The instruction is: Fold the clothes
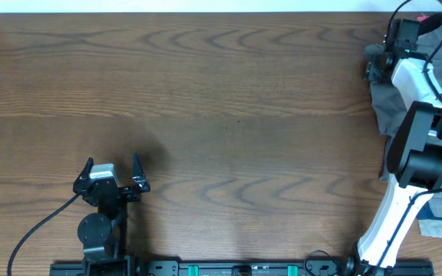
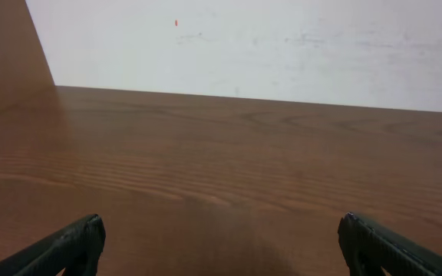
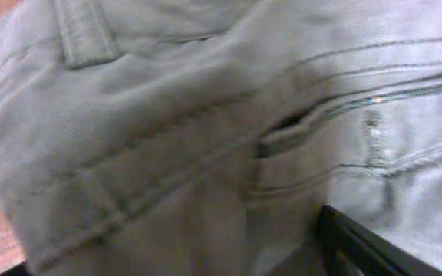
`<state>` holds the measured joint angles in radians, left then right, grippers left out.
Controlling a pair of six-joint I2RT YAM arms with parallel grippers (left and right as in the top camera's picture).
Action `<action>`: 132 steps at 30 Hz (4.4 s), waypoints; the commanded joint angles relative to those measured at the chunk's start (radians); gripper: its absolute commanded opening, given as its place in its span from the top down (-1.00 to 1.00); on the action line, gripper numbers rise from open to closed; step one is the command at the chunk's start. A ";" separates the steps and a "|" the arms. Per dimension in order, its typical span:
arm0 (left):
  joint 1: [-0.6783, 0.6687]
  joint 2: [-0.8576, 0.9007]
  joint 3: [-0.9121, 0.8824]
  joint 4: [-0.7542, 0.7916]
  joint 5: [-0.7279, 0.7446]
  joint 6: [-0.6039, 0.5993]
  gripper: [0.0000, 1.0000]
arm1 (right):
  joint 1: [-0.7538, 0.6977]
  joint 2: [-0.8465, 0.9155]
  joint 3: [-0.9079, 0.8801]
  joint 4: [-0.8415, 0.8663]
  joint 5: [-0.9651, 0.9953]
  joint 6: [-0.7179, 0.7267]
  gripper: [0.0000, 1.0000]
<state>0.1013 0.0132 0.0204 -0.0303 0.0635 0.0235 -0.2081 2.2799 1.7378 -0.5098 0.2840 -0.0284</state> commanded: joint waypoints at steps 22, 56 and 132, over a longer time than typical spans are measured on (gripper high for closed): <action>0.004 -0.003 -0.016 -0.034 0.007 0.005 -0.95 | -0.046 0.071 0.001 -0.032 0.156 -0.061 0.52; 0.004 -0.003 -0.016 -0.034 0.007 0.005 -0.96 | 0.282 -0.379 0.002 0.015 -0.084 0.097 0.97; 0.004 -0.003 -0.016 -0.034 0.007 0.005 -0.95 | 0.661 -0.624 -0.126 -0.903 -0.073 0.692 -0.99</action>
<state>0.1013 0.0132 0.0204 -0.0303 0.0639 0.0235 0.4534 1.6787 1.6943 -1.4101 0.1471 0.5678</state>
